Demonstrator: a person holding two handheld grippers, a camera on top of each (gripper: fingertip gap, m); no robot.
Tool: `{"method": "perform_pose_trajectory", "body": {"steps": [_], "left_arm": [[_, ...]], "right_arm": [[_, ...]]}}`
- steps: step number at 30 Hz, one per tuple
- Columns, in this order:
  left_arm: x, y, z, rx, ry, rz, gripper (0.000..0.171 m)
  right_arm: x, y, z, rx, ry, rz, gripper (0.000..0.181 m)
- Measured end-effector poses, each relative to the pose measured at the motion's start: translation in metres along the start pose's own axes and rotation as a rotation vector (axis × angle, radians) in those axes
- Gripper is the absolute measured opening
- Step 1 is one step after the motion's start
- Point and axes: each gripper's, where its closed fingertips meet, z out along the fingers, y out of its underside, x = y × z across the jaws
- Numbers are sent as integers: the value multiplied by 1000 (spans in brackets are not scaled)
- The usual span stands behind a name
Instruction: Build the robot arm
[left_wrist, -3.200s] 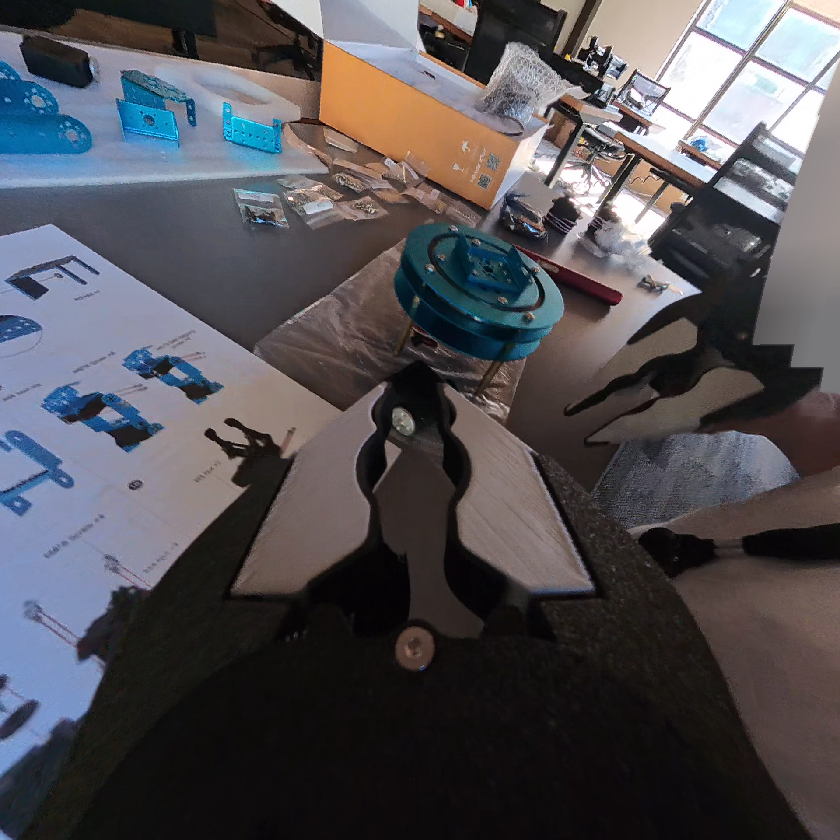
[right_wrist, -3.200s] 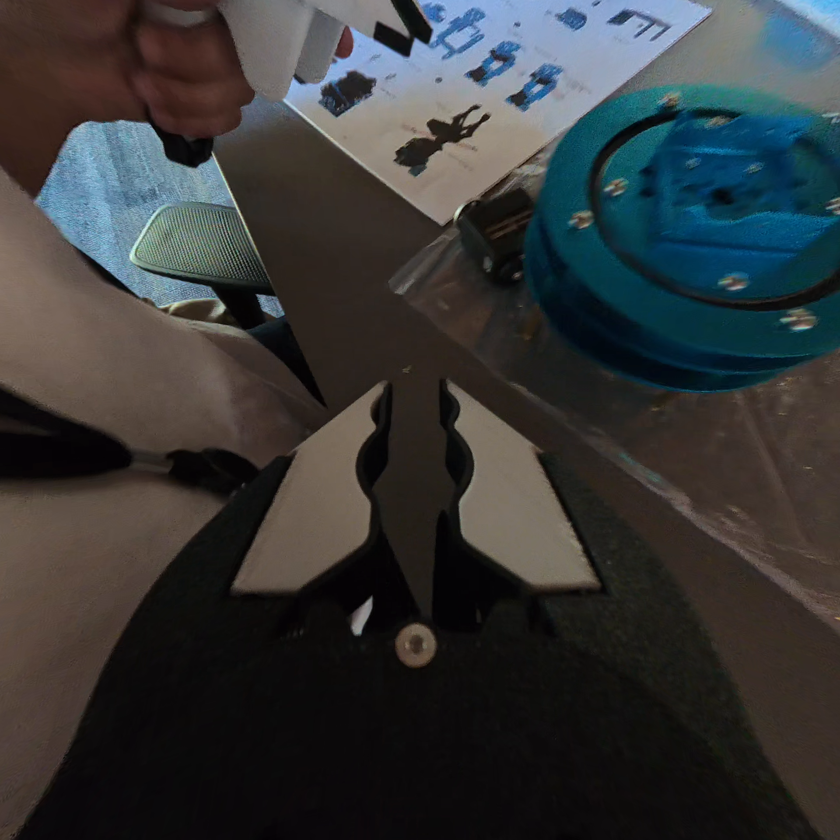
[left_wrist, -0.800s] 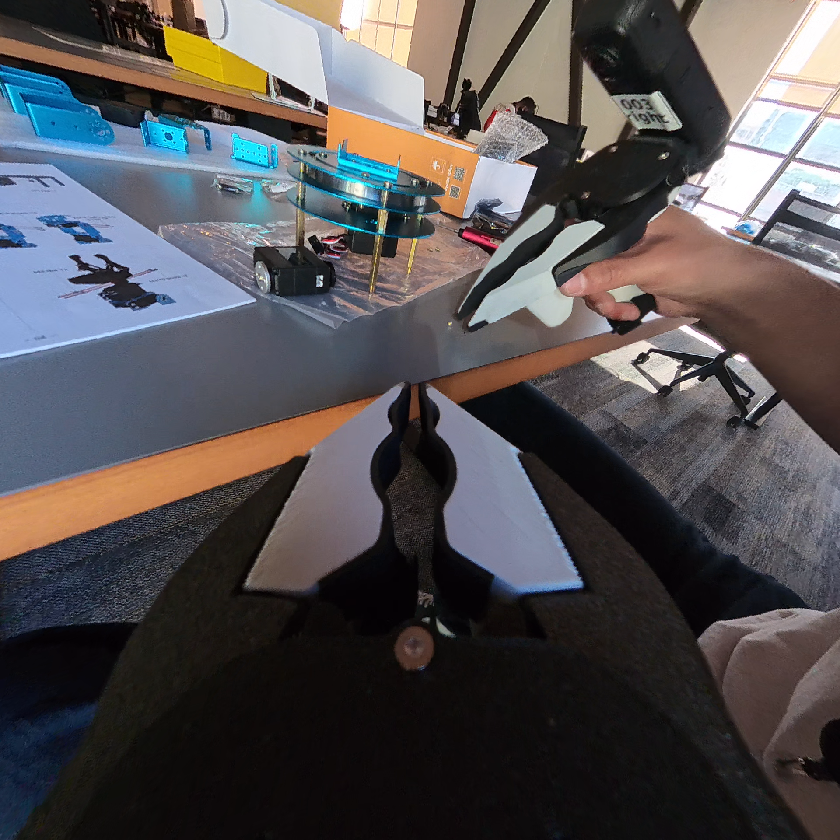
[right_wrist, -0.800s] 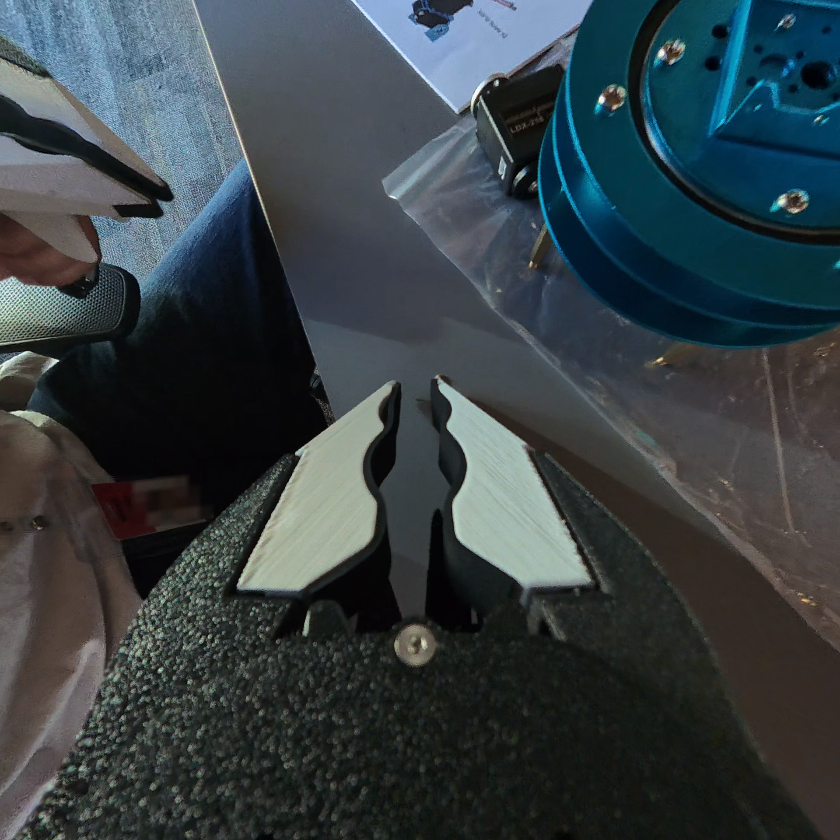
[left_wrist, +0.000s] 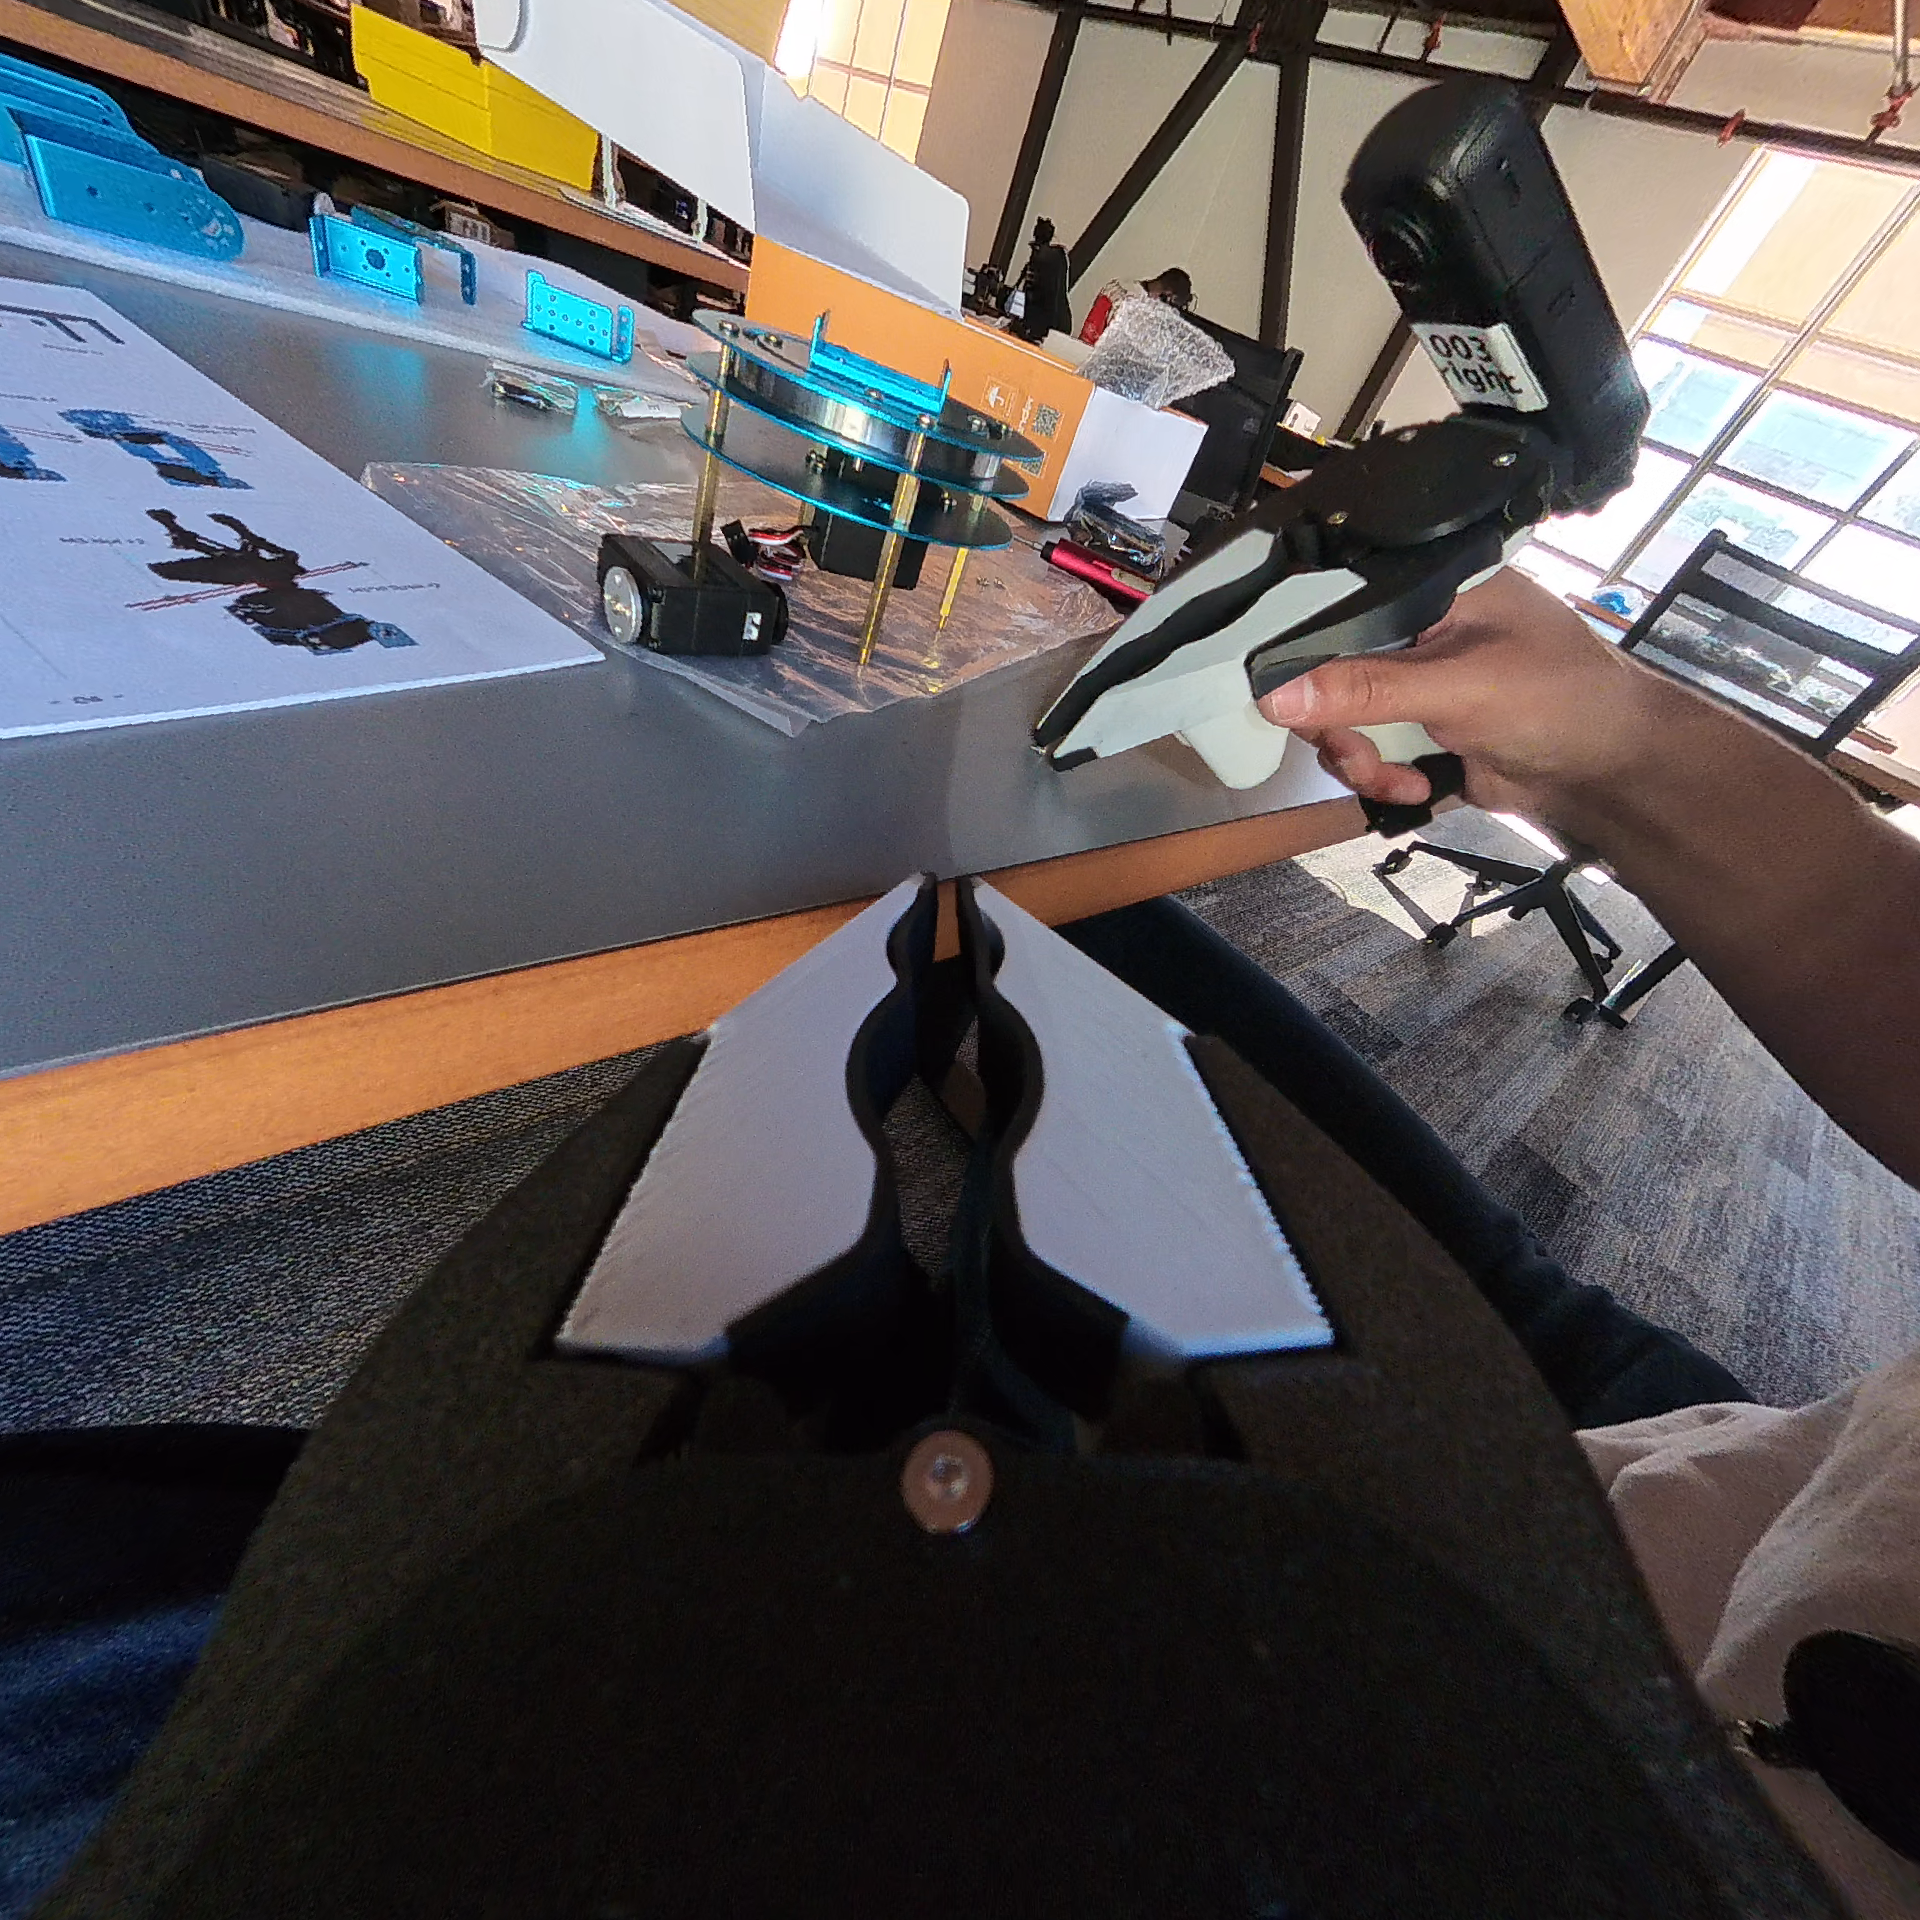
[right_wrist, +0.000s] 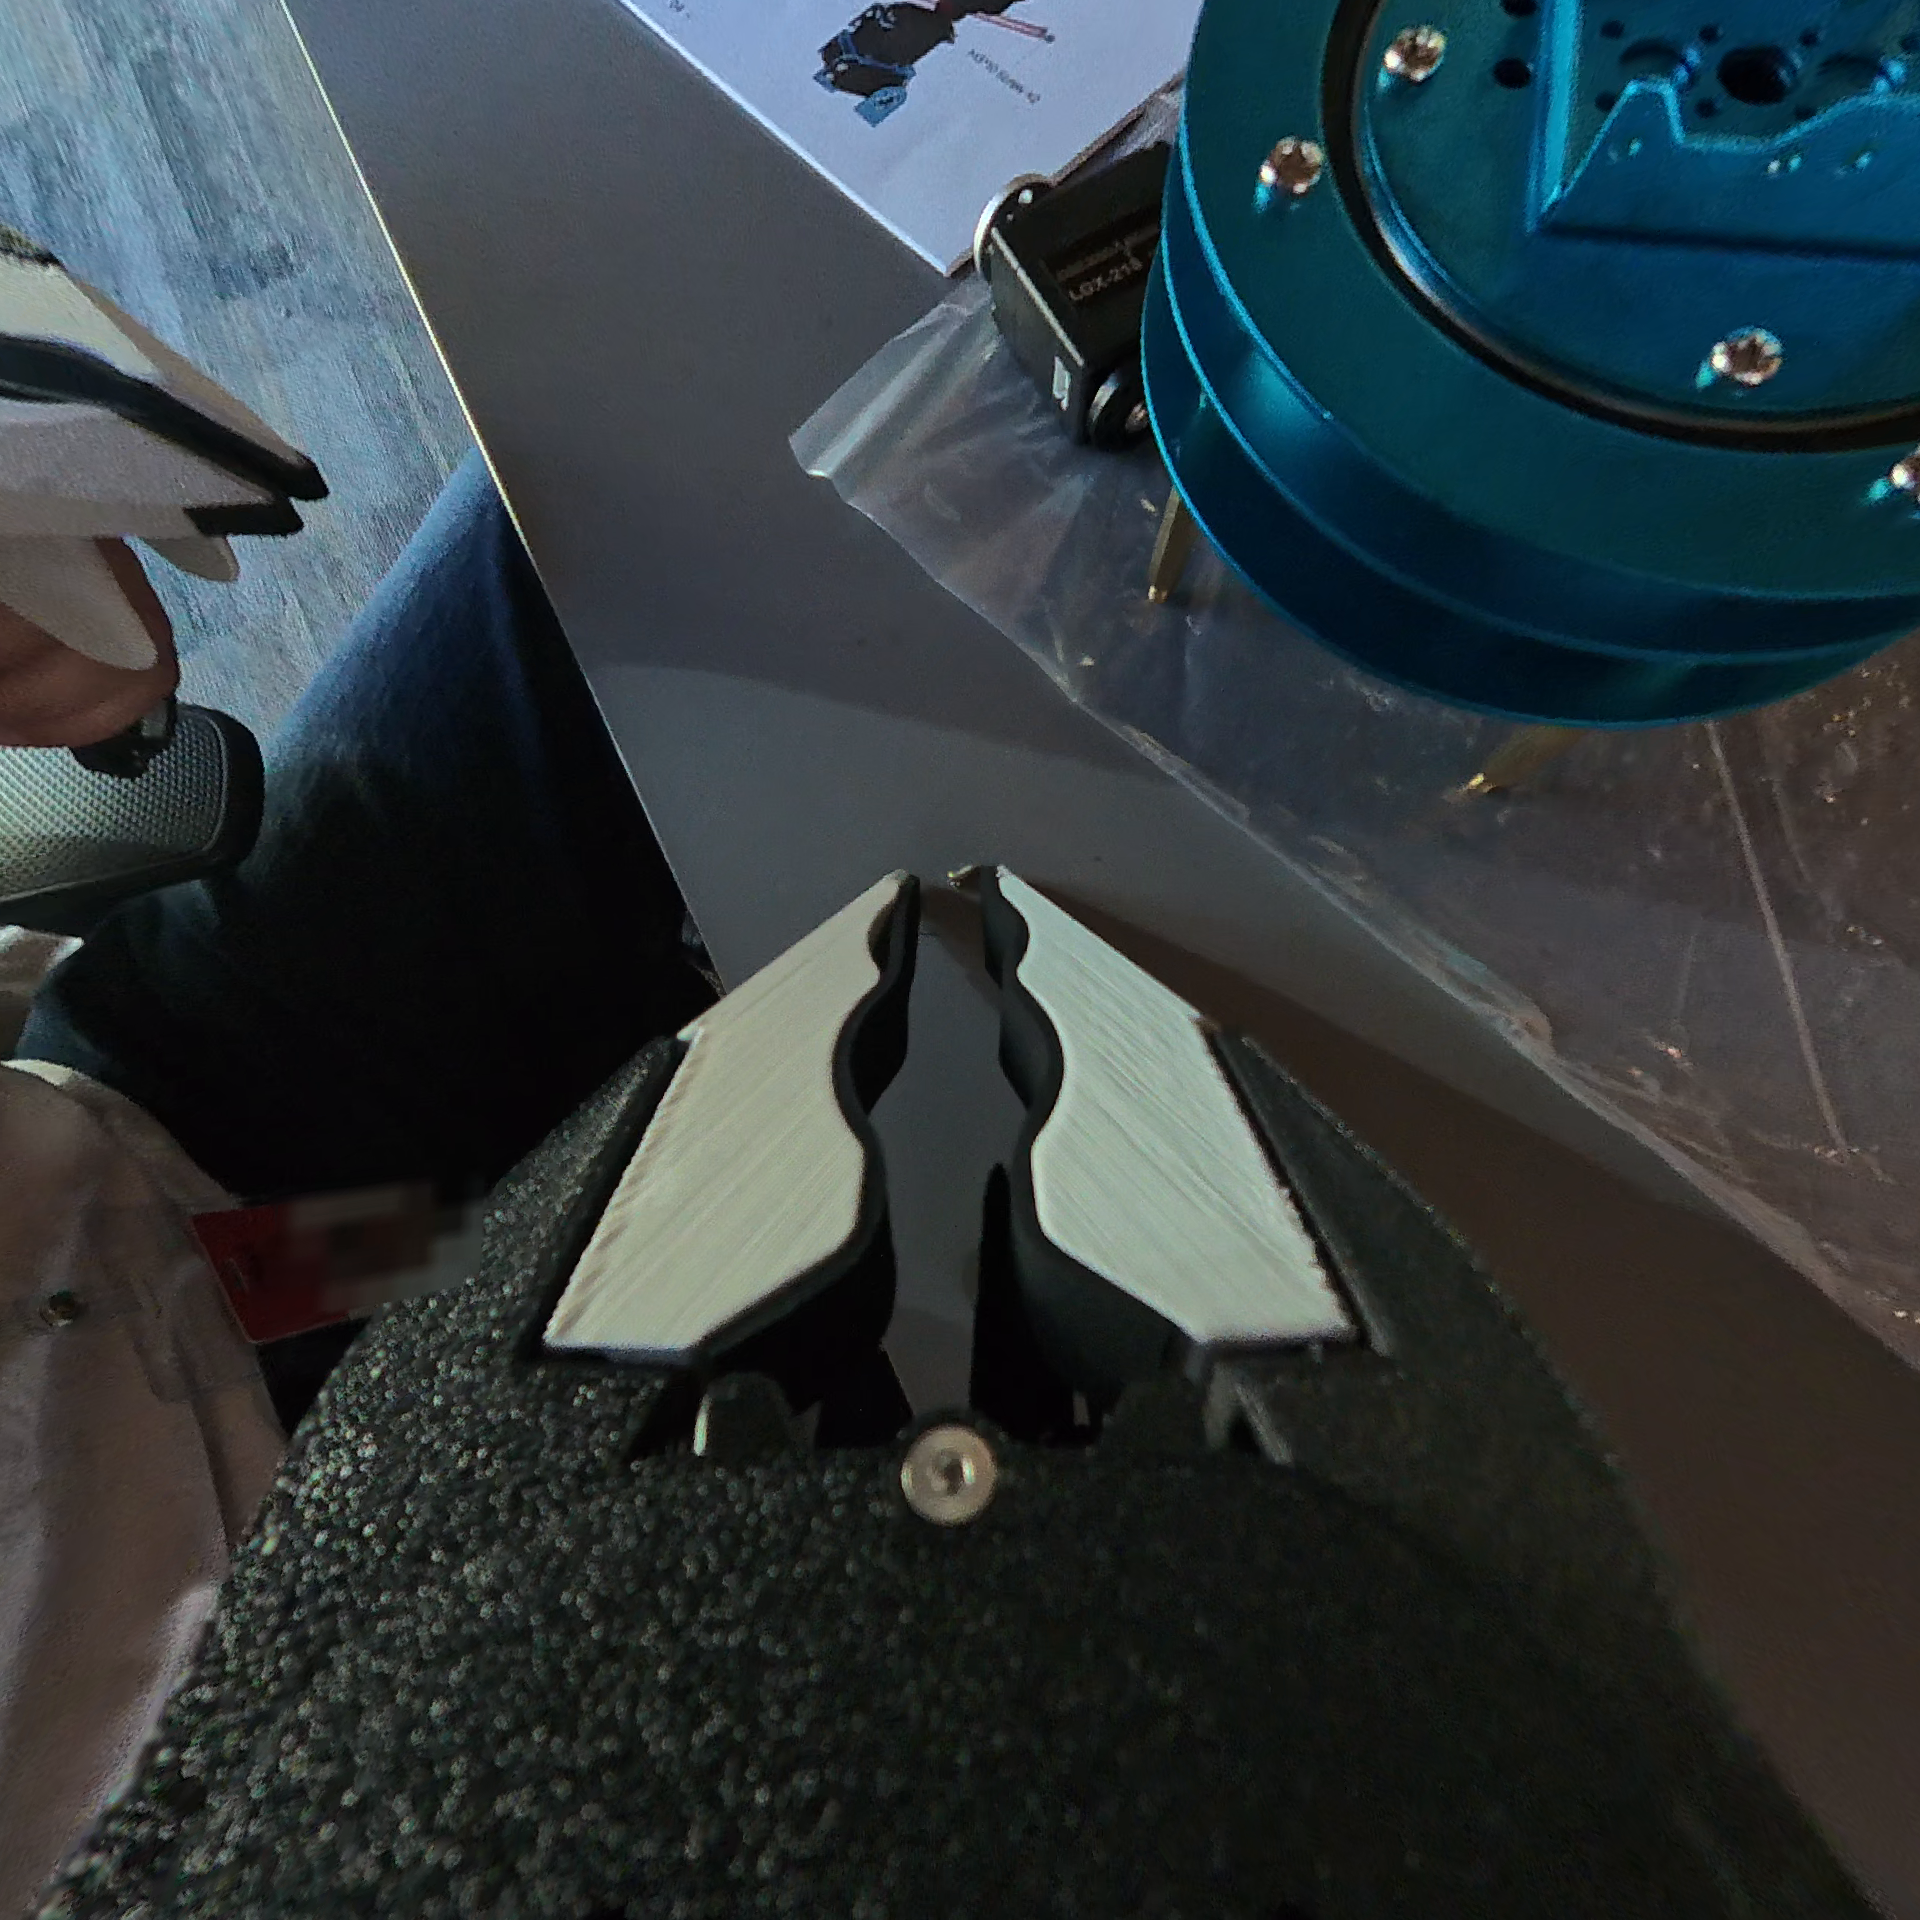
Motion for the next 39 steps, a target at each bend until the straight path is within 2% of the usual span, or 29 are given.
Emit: {"method": "perform_pose_trajectory", "body": {"steps": [5, 14, 19, 24, 30, 33, 36, 39], "left_arm": [[0, 2, 1, -7, 6, -8, 3], [3, 6, 6, -26, 13, -9, 2], [5, 5, 7, -33, 7, 3, 2], [8, -5, 7, -25, 9, 24, 3], [11, -31, 22, -30, 16, 46, 3], [14, -48, 43, -49, 31, 114, 3], [8, -50, 70, -141, 15, 202, 5], [10, -42, 84, -210, 58, 246, 8]], "right_arm": [[-1, -2, 1, 79, 55, 138, 11], [1, -4, 2, 157, 212, 89, 2], [1, -3, -1, 177, 175, 68, 0], [2, -4, -13, 202, 66, 113, 0], [15, -23, -39, 281, 20, 109, 0], [24, -40, -52, 370, 46, 10, 0], [34, -17, -47, 198, 62, -73, 0], [16, 11, -54, 137, -70, -32, 7]]}}
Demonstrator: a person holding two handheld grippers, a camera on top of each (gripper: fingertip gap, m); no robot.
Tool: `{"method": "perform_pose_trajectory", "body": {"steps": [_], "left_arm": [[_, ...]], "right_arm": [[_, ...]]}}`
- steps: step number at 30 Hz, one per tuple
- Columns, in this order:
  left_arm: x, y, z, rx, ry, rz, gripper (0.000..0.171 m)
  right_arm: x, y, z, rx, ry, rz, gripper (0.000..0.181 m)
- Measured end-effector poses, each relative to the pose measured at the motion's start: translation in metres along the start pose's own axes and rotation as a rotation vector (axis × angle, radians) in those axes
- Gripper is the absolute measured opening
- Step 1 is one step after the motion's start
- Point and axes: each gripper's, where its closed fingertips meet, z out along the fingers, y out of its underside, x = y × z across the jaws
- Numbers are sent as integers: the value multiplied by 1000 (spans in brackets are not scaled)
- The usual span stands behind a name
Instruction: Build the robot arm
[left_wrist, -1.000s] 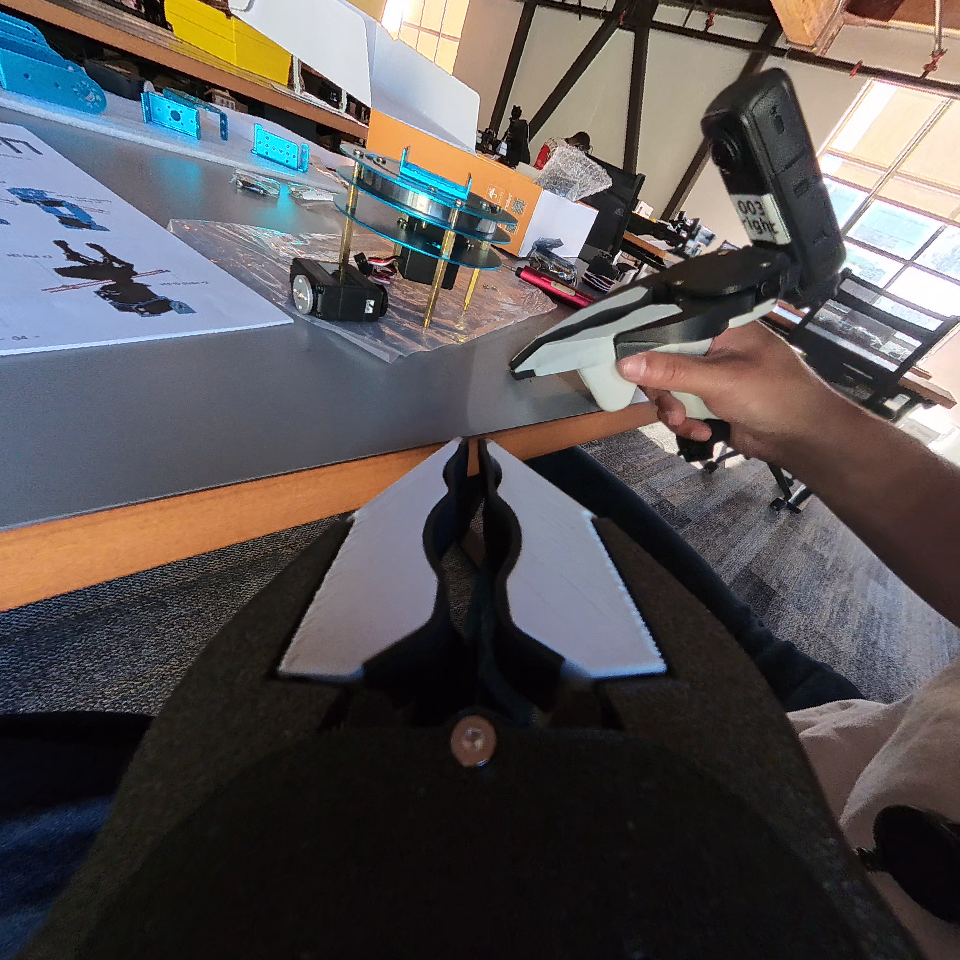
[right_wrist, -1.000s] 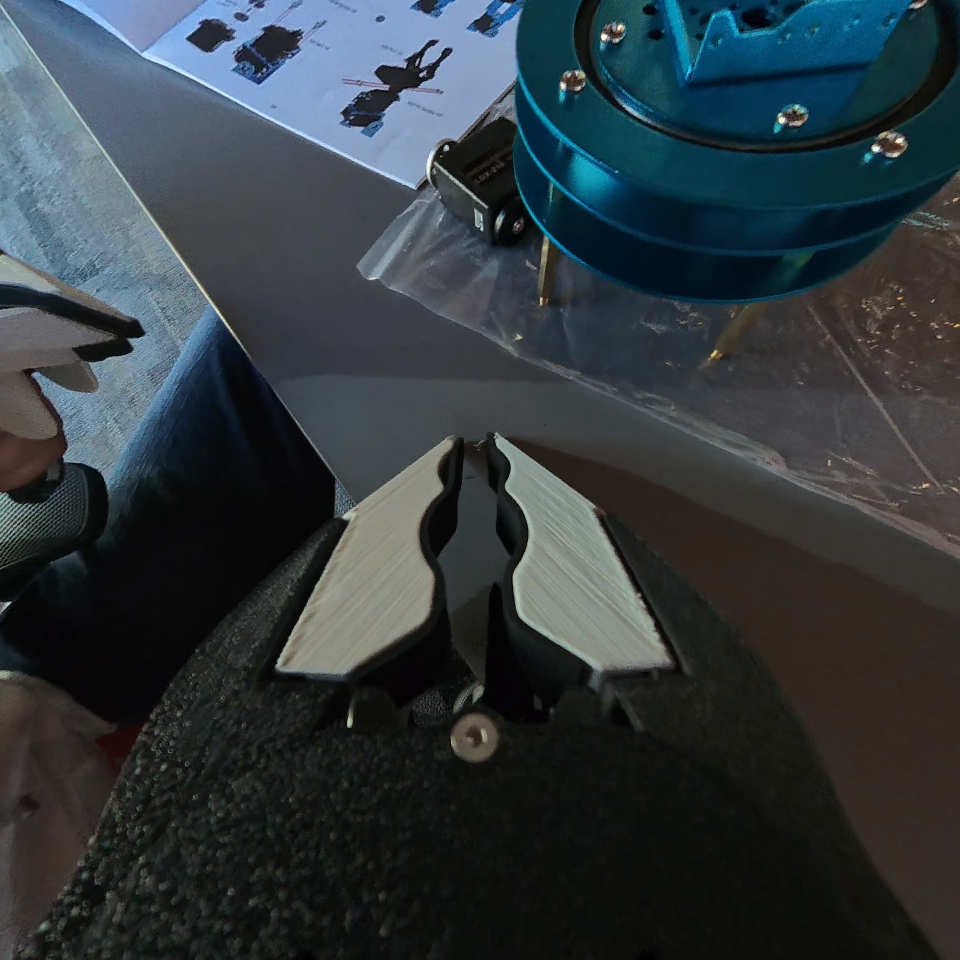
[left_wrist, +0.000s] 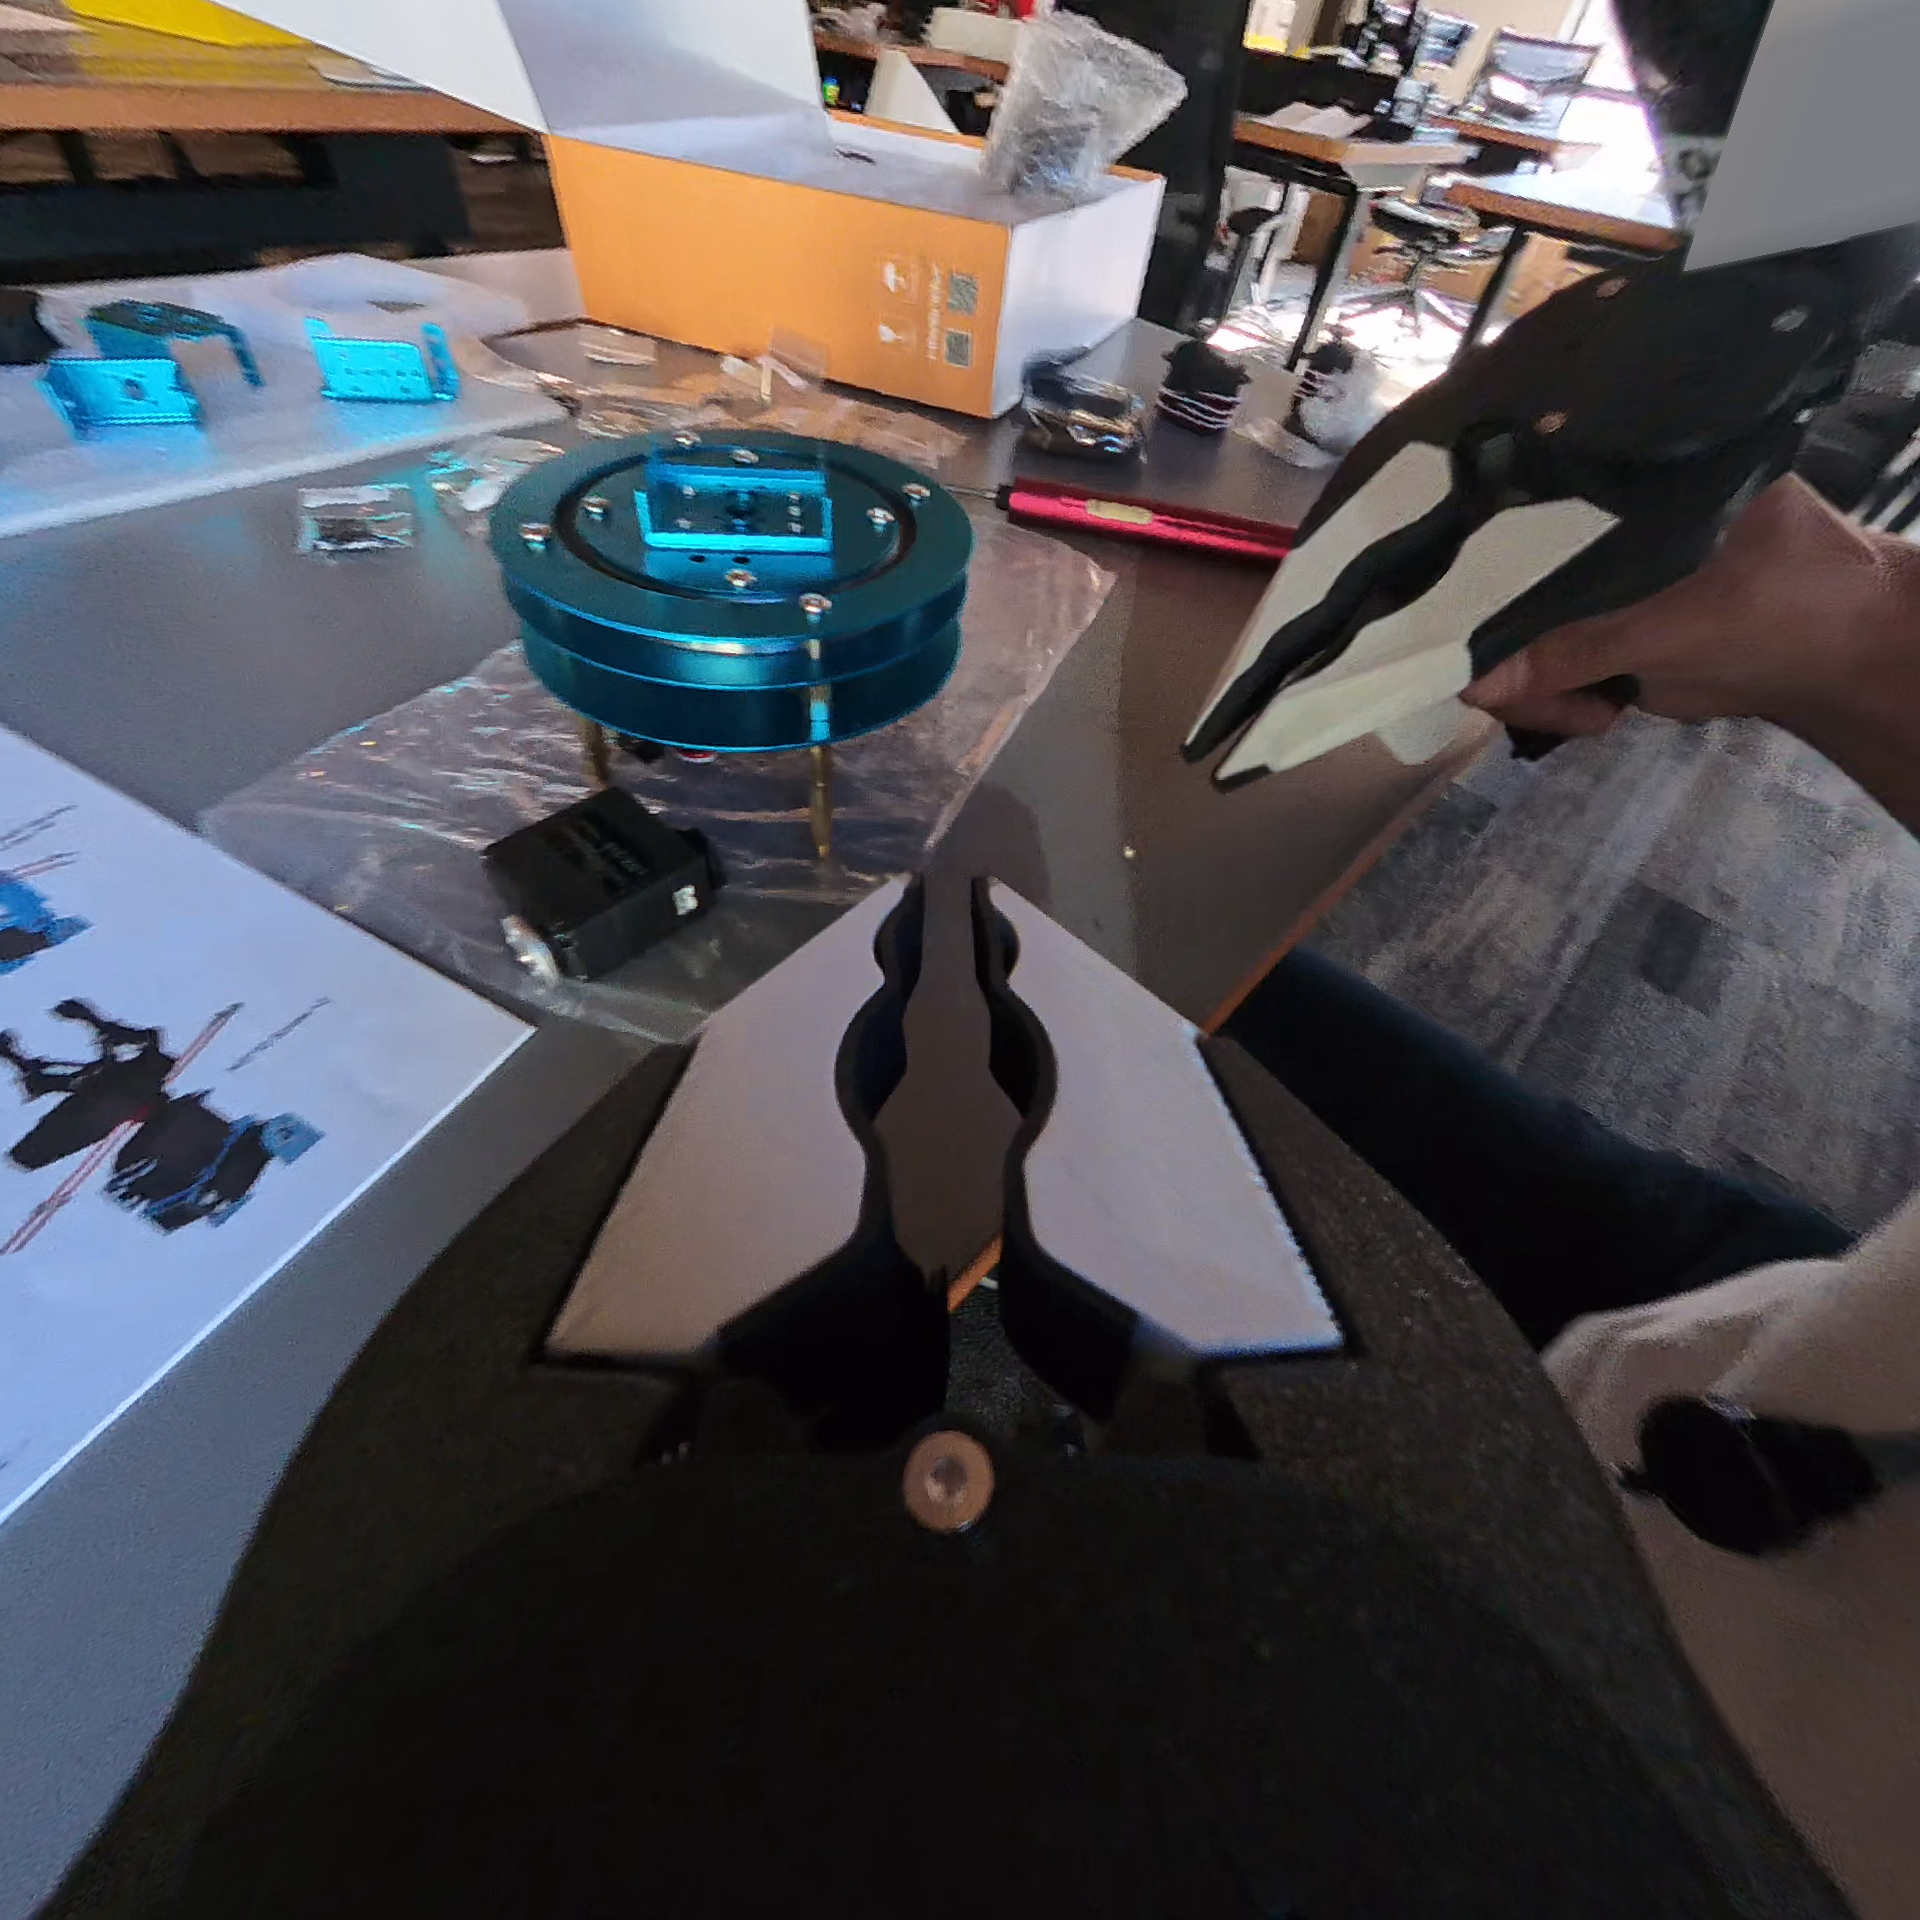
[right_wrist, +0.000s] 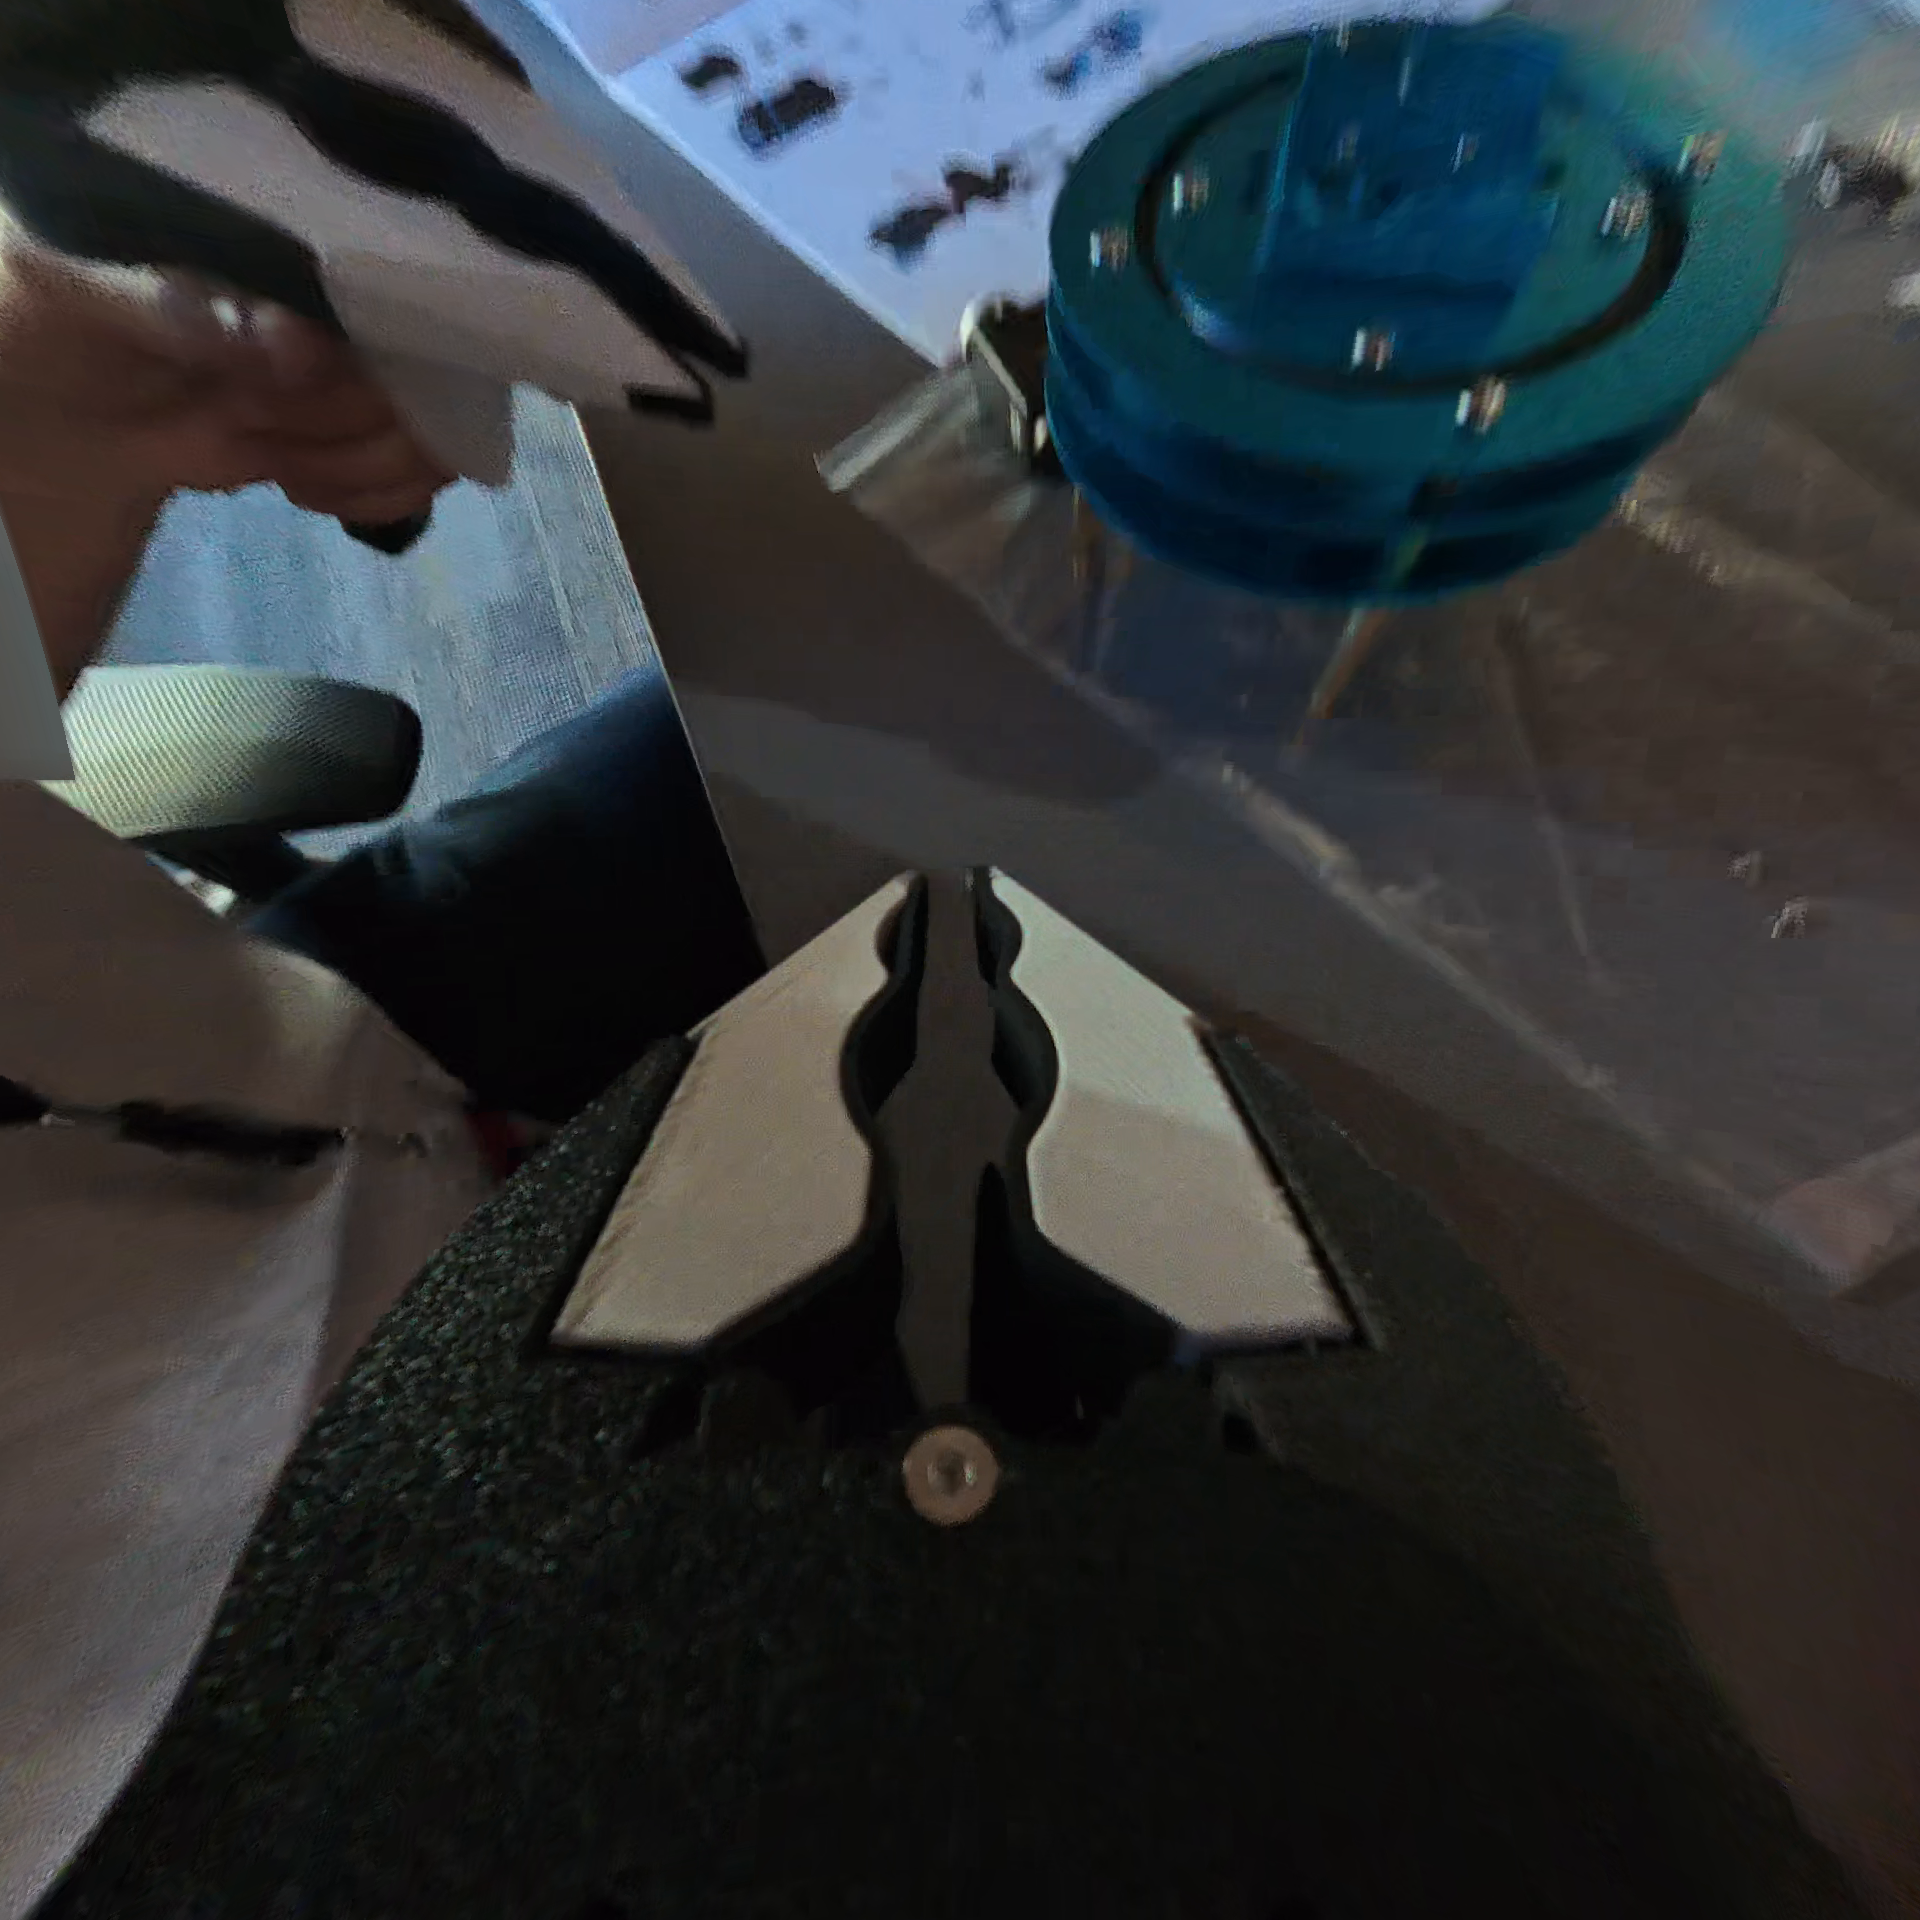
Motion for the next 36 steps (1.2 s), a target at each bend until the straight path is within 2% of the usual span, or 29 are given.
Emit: {"method": "perform_pose_trajectory", "body": {"steps": [2, 5, 8, 11, 14, 27, 36], "left_arm": [[9, 2, 5, -5, 56, -1, 8], [15, 3, 9, -3, 72, -24, 8], [22, 6, 10, -3, 91, -46, 8], [26, 7, 5, 3, 90, -45, 8], [24, 8, -2, 4, 79, -44, 8], [8, 4, -17, 45, 77, -108, 8], [7, 16, -19, 23, 73, -115, 8]], "right_arm": [[0, 18, 3, -79, 47, -26, 11], [-3, 25, 17, -139, 116, -30, 11], [-8, 15, 24, -70, 122, 41, 8], [3, 16, 27, -61, 168, 101, 8], [1, 16, 29, -60, 144, 141, 10], [4, 9, 37, -85, 176, 71, 8], [4, 9, 37, -86, 178, 81, 6]]}}
